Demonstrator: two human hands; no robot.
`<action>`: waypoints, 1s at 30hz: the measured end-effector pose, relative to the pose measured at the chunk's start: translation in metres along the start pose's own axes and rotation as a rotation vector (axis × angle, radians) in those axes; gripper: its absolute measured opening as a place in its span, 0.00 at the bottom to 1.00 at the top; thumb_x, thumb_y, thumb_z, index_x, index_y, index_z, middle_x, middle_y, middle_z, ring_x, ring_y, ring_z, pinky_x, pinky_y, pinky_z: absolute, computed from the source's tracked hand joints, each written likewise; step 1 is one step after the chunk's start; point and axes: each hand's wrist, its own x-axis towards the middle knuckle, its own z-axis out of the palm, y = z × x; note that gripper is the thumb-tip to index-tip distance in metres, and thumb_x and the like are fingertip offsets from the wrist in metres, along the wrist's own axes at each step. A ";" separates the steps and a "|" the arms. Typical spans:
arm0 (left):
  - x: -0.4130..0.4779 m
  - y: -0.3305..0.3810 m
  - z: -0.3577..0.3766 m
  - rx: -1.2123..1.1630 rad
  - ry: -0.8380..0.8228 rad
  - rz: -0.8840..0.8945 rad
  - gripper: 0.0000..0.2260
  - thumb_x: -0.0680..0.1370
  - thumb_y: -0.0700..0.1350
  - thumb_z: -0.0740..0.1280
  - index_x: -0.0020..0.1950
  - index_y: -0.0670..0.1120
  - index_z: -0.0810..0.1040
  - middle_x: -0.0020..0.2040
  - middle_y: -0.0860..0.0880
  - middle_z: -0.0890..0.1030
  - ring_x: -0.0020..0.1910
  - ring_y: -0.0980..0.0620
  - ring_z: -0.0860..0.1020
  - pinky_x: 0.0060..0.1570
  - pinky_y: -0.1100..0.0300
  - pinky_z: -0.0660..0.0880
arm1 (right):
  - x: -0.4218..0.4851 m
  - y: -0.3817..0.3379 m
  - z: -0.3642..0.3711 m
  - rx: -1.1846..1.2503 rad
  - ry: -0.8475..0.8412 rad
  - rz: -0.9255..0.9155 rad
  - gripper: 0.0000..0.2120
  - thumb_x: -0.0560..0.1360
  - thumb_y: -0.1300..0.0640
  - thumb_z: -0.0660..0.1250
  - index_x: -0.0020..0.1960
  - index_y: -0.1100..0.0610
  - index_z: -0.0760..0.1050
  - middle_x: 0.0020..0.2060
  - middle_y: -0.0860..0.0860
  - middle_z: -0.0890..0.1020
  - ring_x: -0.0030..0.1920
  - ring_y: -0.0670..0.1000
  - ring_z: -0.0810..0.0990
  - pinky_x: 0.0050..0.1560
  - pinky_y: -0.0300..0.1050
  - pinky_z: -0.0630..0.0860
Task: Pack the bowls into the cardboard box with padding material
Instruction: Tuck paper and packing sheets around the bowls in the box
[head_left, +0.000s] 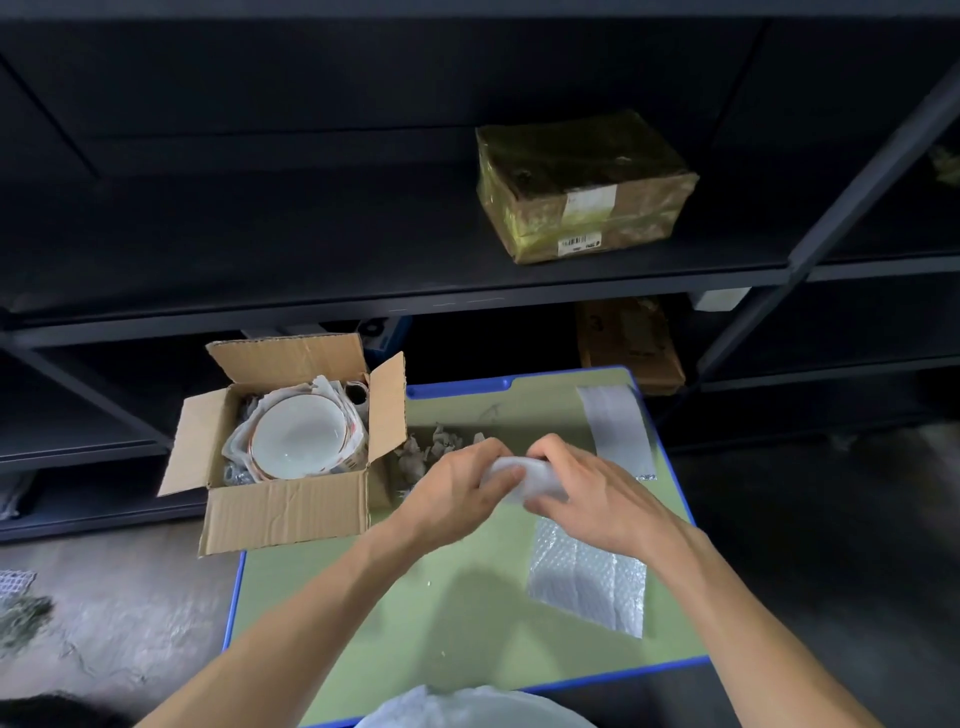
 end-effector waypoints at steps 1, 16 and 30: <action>0.000 0.000 0.000 -0.022 0.006 -0.034 0.08 0.82 0.57 0.60 0.45 0.56 0.70 0.35 0.51 0.76 0.32 0.48 0.77 0.31 0.52 0.74 | 0.000 -0.002 0.000 0.011 0.023 -0.009 0.13 0.76 0.47 0.66 0.55 0.43 0.63 0.48 0.39 0.74 0.45 0.46 0.73 0.45 0.48 0.73; -0.006 0.006 -0.004 -0.031 0.070 -0.048 0.11 0.80 0.62 0.62 0.44 0.57 0.72 0.33 0.51 0.77 0.29 0.49 0.79 0.28 0.51 0.75 | -0.001 -0.003 -0.006 0.047 0.044 -0.022 0.13 0.76 0.45 0.67 0.54 0.43 0.64 0.48 0.40 0.74 0.45 0.45 0.74 0.44 0.46 0.73; -0.048 -0.018 -0.044 -0.027 0.306 -0.075 0.12 0.81 0.61 0.60 0.52 0.54 0.73 0.40 0.53 0.80 0.38 0.56 0.77 0.38 0.56 0.74 | 0.038 -0.056 -0.009 0.195 0.001 -0.180 0.17 0.74 0.40 0.70 0.58 0.38 0.66 0.53 0.36 0.76 0.49 0.42 0.77 0.48 0.40 0.74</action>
